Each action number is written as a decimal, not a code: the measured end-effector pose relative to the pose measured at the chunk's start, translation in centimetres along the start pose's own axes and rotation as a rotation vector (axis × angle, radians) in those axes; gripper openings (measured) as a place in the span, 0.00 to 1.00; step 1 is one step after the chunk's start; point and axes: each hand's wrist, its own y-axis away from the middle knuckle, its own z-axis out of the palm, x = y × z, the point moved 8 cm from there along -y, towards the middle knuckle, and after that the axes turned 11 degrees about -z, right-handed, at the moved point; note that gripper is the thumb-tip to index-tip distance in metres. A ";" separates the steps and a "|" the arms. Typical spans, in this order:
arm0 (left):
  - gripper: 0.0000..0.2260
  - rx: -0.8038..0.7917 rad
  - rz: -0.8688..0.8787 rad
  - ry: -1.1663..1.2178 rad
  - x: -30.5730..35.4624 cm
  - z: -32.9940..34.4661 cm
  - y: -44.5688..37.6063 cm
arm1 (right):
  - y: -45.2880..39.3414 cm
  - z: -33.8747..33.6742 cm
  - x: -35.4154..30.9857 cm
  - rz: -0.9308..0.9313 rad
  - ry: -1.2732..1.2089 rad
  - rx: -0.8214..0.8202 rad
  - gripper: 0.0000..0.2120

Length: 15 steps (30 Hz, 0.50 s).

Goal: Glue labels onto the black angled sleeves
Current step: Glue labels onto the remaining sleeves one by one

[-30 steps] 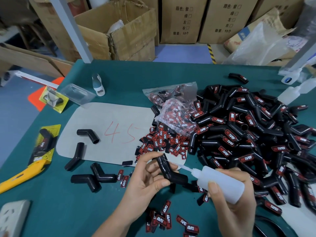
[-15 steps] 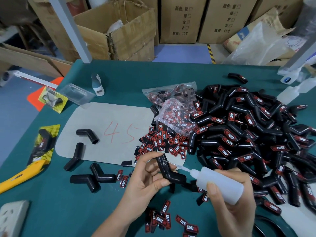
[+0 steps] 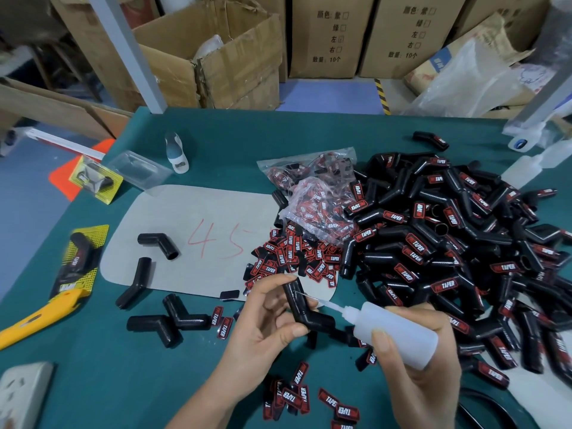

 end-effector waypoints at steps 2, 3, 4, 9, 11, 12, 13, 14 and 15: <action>0.25 0.010 0.000 -0.012 0.0 -0.2 0.1 | 0.1 -0.1 0.1 0.003 0.007 0.004 0.13; 0.25 0.008 0.004 -0.016 0.0 -0.1 0.1 | 0.0 -0.1 0.1 -0.001 0.012 0.006 0.13; 0.25 0.009 0.007 -0.023 0.1 -0.1 0.1 | 0.0 -0.2 0.0 -0.004 0.016 0.006 0.13; 0.25 0.008 0.022 -0.069 0.6 0.2 0.1 | 0.0 0.0 -0.1 -0.001 0.014 -0.006 0.13; 0.25 0.010 0.034 -0.097 0.6 0.2 0.2 | 0.0 0.0 -0.1 0.005 0.012 -0.008 0.13; 0.25 0.013 0.037 -0.113 0.6 0.1 0.3 | 0.0 0.0 0.0 0.009 0.011 -0.009 0.13; 0.25 0.018 0.037 -0.128 0.5 0.0 0.3 | 0.0 0.0 0.0 0.011 0.013 -0.011 0.13; 0.25 0.019 0.036 -0.140 0.5 0.0 0.3 | 0.1 0.1 0.0 0.012 0.016 -0.014 0.13; 0.25 0.018 0.037 -0.149 0.4 0.0 0.4 | 0.1 0.1 0.1 0.015 0.017 -0.015 0.13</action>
